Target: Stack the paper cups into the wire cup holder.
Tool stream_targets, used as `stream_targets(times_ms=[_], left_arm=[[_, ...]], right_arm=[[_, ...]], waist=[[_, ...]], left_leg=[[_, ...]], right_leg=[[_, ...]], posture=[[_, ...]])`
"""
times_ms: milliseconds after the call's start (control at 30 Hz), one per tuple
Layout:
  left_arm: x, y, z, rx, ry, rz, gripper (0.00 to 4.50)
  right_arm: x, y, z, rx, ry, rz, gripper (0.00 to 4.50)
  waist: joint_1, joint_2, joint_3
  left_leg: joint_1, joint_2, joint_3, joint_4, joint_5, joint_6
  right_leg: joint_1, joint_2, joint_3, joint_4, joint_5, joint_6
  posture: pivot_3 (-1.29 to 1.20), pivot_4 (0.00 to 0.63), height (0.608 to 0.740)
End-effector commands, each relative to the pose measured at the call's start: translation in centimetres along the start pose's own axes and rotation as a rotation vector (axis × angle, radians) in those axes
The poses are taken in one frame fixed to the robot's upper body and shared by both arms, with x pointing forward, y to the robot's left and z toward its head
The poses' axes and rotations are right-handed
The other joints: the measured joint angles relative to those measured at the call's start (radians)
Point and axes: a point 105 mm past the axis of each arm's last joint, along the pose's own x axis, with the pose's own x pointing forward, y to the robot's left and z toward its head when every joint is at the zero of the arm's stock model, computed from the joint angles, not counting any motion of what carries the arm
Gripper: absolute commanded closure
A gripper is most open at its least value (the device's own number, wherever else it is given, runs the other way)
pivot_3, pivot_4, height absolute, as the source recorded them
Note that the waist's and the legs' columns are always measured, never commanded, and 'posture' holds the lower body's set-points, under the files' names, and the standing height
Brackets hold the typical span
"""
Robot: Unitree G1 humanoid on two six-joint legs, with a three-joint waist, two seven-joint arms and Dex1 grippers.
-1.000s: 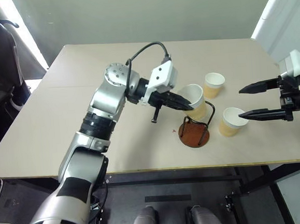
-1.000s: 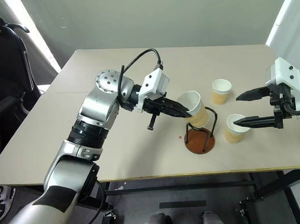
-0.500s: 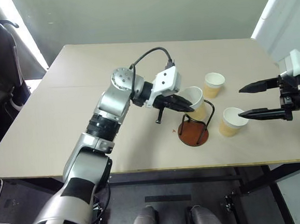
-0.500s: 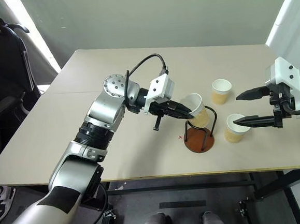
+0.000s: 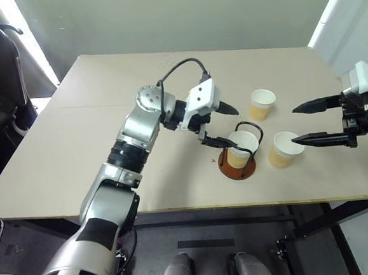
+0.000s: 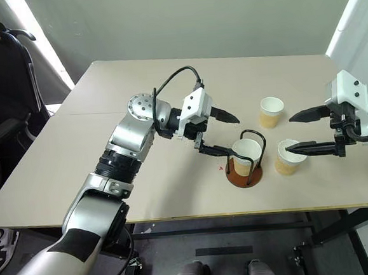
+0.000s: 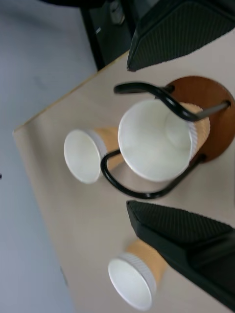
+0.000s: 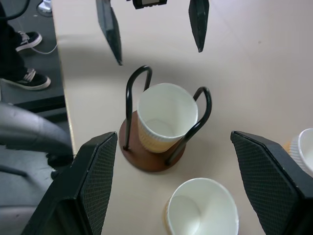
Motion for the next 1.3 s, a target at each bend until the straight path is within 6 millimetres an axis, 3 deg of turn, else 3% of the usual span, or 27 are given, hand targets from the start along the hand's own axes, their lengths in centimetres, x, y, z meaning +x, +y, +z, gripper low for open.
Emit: stream_targets(times_ms=[33,333,567,800,1100,1300], left_arm=[[-1.6,1.3,2.0,0.023,-0.062,0.085,0.03],[-6.5,3.8,1.8,-0.08,-0.108,0.326,0.03],[-8.7,3.7,1.9,-0.158,-0.159,0.395,0.03],[-9.7,2.9,1.9,-0.213,-0.17,0.391,0.03],[-9.8,2.9,2.1,-0.221,-0.17,0.401,0.03],[-9.7,2.9,2.1,-0.215,-0.168,0.405,0.03]], right_arm=[[-0.3,-1.3,0.7,-0.062,-0.01,-0.07,0.73],[3.3,-6.4,-0.1,-0.178,0.0,-0.198,0.73],[6.5,-9.3,-1.0,-0.25,0.052,-0.213,0.73],[8.4,-11.7,-2.8,-0.331,0.18,-0.259,0.73],[9.6,-12.8,-5.5,-0.404,0.353,-0.285,0.73],[10.7,-13.4,-5.6,-0.431,0.389,-0.339,0.73]], waist=[[-0.001,0.0,0.0],[-0.012,0.0,0.0],[-0.006,0.001,0.0],[-0.004,0.001,0.0],[-0.005,0.001,0.0],[-0.008,0.001,0.0]], left_leg=[[0.0,0.0,0.0,0.0,0.0,0.0],[0.001,0.0,0.0,0.0,0.0,0.0],[-0.001,0.0,0.0,0.0,0.0,0.0],[-0.002,0.0,-0.001,-0.001,0.001,-0.001],[-0.002,0.0,-0.001,-0.002,-0.001,-0.003],[0.0,0.0,-0.001,-0.007,0.0,-0.004]], right_leg=[[0.0,0.0,0.0,0.0,0.0,0.0],[0.0,0.0,0.0,0.001,0.001,0.001],[-0.003,0.0,0.0,0.0,0.002,0.0],[-0.005,0.0,0.0,0.001,0.002,-0.003],[-0.006,0.0,0.0,0.001,0.003,-0.004],[-0.007,0.0,0.0,0.001,0.004,-0.006]], posture=[[0.0,0.15,0.74],[0.0,0.15,0.74],[0.0,0.15,0.74],[0.0,0.15,0.74],[0.0,0.15,0.74],[0.0,0.15,0.74]])
